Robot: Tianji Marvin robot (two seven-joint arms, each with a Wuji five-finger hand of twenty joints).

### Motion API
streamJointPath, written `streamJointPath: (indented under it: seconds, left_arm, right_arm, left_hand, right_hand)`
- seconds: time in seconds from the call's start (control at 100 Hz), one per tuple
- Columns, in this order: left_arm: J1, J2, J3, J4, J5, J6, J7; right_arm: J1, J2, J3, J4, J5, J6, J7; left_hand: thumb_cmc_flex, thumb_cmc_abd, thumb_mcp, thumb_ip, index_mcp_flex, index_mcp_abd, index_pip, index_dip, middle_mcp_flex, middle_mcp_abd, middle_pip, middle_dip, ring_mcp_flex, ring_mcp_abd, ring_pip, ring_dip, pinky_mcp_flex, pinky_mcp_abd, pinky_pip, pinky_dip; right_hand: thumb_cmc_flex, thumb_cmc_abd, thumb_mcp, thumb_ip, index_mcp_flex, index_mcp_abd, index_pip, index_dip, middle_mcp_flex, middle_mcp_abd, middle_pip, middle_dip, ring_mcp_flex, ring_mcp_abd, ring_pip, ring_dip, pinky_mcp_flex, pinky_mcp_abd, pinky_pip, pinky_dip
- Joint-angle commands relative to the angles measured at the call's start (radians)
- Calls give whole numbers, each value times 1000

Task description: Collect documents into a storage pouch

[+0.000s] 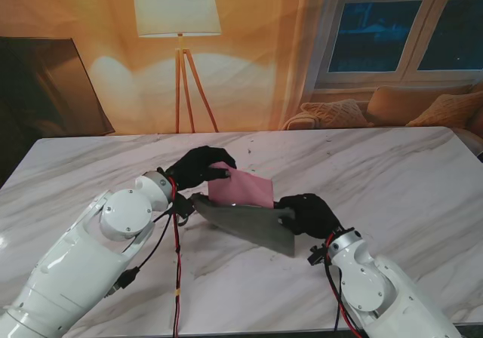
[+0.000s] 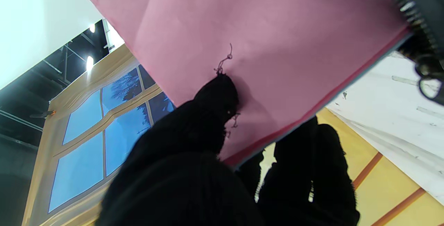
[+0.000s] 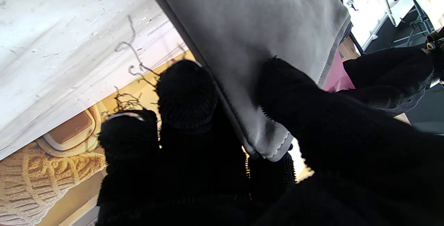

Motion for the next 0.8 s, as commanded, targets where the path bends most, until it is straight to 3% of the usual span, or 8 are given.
streamJointPath:
  seconds: [0.0,0.23,0.36,0.55,0.7,0.79]
  left_arm:
    - [4,-5,7,10,5,11,-24]
    - [-2,4,18,21,57,7,-41]
    - [9,-2,9,15,44,13,-19]
    - [19,-5,-6,-14,34,-4,0]
    - [22,-1,-8,-33,51,-22,-3]
    - [23,1,-9,-43,65,-27,-1]
  right_arm:
    - [-2,-1,6,-9,-6,5,10]
    - [-4,2,12,-8,-15,1,15]
    - [-5,3,19,-8,-22,-1,14]
    - [-5,0,26,-6,-52,-5,-22]
    - [-3,-6,22,-3,-64,-6,-60]
    - [-14,-10,23,-20,-13,3,-40]
  left_hand:
    - [54,48,30,29,54,-5,123,40,12,-34,26,23,-33,3,-22,1,-31,-39,-32,-18]
    - [-8,-3,122,9,58,-6,95,-18,43,-34,14,23,-63,-18,-67,21,-57,-50,-108,-23]
    - [-69,-28,175,-1,44,28,66,-144,53,-18,58,25,-73,-8,-60,25,-66,-50,-130,-18]
    - [-159,-73,205,-2,35,74,18,-227,87,-15,183,-43,-14,13,-26,37,-49,-33,-118,9]
    - [-214,-101,234,2,42,88,16,-237,101,-23,163,-123,17,8,-45,1,-36,-29,-107,7]
    - [-191,-101,238,-3,29,65,23,-227,83,-38,118,-127,-8,-8,-78,-26,-42,-32,-113,-1]
  right_hand:
    - [34,112,-24,49,23,-65,112,2,-38,19,-18,0,-30,-28,17,-6,-13,-14,21,11]
    - [3,113,-52,43,-38,-75,100,-10,-141,12,-88,-9,-74,-22,7,-3,-56,-18,5,15]
    - [-66,88,-45,37,-87,-65,82,-30,-149,14,-74,4,-83,-19,12,3,-69,-19,2,25]
    - [-125,40,-9,28,-51,-41,99,-59,-19,30,132,95,4,-44,99,25,14,-28,74,44]
    - [-85,24,28,28,14,7,144,-79,92,53,180,62,130,-55,141,-3,141,-23,145,2]
    - [-67,17,51,24,31,32,160,-61,125,71,192,62,176,-53,151,-12,189,-13,172,-13]
